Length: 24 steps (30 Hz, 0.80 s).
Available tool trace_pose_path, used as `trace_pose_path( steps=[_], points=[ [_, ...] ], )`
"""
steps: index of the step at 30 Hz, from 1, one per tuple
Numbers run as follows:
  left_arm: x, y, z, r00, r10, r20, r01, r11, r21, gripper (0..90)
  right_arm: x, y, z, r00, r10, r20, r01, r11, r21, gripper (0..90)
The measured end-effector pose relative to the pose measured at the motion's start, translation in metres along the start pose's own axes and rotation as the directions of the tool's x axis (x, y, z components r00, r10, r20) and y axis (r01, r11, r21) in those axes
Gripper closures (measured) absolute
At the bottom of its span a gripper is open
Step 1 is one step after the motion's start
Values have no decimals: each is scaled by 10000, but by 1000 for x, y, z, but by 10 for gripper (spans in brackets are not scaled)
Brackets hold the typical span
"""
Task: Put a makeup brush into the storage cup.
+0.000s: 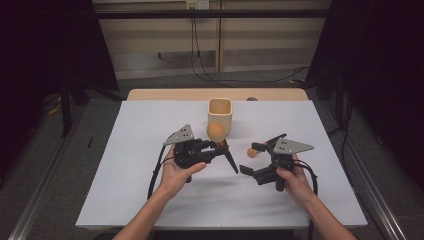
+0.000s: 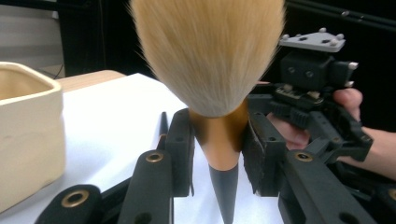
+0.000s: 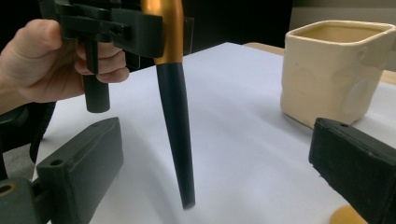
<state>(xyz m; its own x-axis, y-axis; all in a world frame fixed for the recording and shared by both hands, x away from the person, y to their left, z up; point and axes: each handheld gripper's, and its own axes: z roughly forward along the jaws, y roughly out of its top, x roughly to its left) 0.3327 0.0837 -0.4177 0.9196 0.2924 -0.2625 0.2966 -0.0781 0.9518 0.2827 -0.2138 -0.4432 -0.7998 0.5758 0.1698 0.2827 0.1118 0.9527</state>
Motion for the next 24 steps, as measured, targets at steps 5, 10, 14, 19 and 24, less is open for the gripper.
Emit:
trace_pose_path(
  steps=[5,10,14,19,24],
  points=[
    [5,3,-6,9998,3,-181,-4,10000,-13,661,0,-5,-13,9987,-45,502,55,9998,-191,23],
    [10,6,-12,9993,-21,-373,17,10000,-93,661,0,-11,-26,9954,106,950,-74,9994,-344,23],
    [13,14,-17,9988,56,-496,-60,9999,-87,661,3,-14,-33,9914,94,1304,-39,9991,-424,21],
    [18,23,-20,9976,180,-671,-187,9998,-99,661,4,-22,-41,9845,-184,1747,286,9980,-561,11],
    [22,28,-23,9970,-8,-775,-19,9994,-356,661,4,-26,-48,9734,-127,2289,244,9985,-484,4]
  ],
)
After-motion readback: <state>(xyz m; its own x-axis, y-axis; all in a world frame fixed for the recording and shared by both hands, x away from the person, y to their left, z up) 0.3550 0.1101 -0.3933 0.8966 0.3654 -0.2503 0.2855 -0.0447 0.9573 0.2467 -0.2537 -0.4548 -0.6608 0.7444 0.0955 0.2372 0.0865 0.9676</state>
